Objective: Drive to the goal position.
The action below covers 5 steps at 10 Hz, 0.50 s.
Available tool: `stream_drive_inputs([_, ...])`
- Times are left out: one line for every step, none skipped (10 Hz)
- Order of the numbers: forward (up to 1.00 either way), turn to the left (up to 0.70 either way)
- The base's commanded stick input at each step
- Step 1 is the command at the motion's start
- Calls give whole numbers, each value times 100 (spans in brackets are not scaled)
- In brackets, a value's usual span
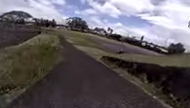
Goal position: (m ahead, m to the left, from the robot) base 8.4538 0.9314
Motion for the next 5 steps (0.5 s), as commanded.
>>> stream_drive_inputs([70,35])
stream_drive_inputs([70,23])
stream_drive_inputs([70,2])
stream_drive_inputs([70,2])
stream_drive_inputs([70,2])
